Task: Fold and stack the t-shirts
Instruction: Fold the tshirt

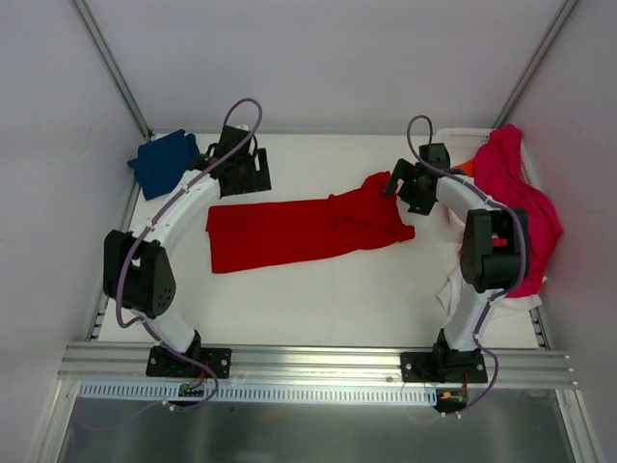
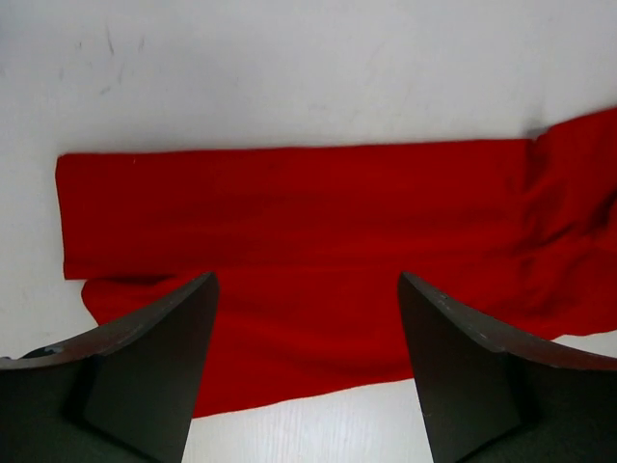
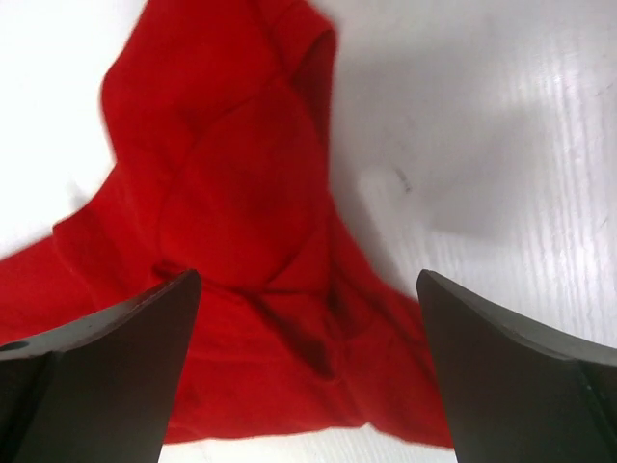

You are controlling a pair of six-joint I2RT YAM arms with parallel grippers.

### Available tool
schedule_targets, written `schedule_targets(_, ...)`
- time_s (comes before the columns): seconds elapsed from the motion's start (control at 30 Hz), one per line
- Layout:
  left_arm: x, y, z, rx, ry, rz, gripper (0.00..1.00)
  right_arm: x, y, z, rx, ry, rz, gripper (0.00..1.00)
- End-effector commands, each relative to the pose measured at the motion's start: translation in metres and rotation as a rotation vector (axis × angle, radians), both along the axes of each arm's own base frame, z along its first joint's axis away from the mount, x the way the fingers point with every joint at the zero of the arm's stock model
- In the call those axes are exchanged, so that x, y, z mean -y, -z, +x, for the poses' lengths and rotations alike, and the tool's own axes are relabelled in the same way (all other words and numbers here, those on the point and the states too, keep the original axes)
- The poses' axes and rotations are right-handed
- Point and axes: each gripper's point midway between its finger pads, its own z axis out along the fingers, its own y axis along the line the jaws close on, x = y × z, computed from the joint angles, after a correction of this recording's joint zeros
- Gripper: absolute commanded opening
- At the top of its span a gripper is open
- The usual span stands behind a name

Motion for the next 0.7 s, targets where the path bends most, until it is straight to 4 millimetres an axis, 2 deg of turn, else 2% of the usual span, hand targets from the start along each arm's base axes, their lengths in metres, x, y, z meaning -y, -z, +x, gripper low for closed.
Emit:
schedule_targets(0.0, -0.008, -0.008, -0.021, 0.051, -0.045, -0.038, 0.75, -0.001, -0.014, 0.022, 0.041, 0.048, 0.113, 1.00)
schedule_targets(0.07, -0.007, -0.005, -0.028, 0.056, -0.049, -0.063, 0.75, 0.006, -0.007, 0.023, 0.022, 0.082, 0.134, 0.99)
schedule_targets(0.13, -0.008, 0.002, -0.038, 0.054, -0.058, -0.071, 0.75, 0.004, 0.000, 0.021, 0.009, 0.090, 0.164, 1.00)
schedule_targets(0.17, -0.011, 0.010, -0.042, 0.040, -0.066, -0.062, 0.75, 0.000, 0.001, 0.019, 0.007, 0.082, 0.187, 0.99)
schedule_targets(0.33, -0.013, 0.017, -0.047, 0.035, -0.088, -0.071, 0.74, -0.020, 0.021, 0.013, -0.005, 0.103, 0.320, 1.00)
schedule_targets(0.37, -0.012, 0.018, -0.048, 0.033, -0.088, -0.072, 0.74, -0.024, 0.019, 0.015, 0.004, 0.099, 0.329, 1.00)
schedule_targets(0.6, -0.010, 0.021, -0.053, 0.033, -0.092, -0.065, 0.74, -0.059, 0.045, 0.006, -0.046, 0.056, 0.343, 0.99)
schedule_targets(0.67, -0.011, 0.021, -0.054, 0.036, -0.094, -0.064, 0.74, -0.062, 0.048, 0.006, -0.053, 0.054, 0.349, 0.92)
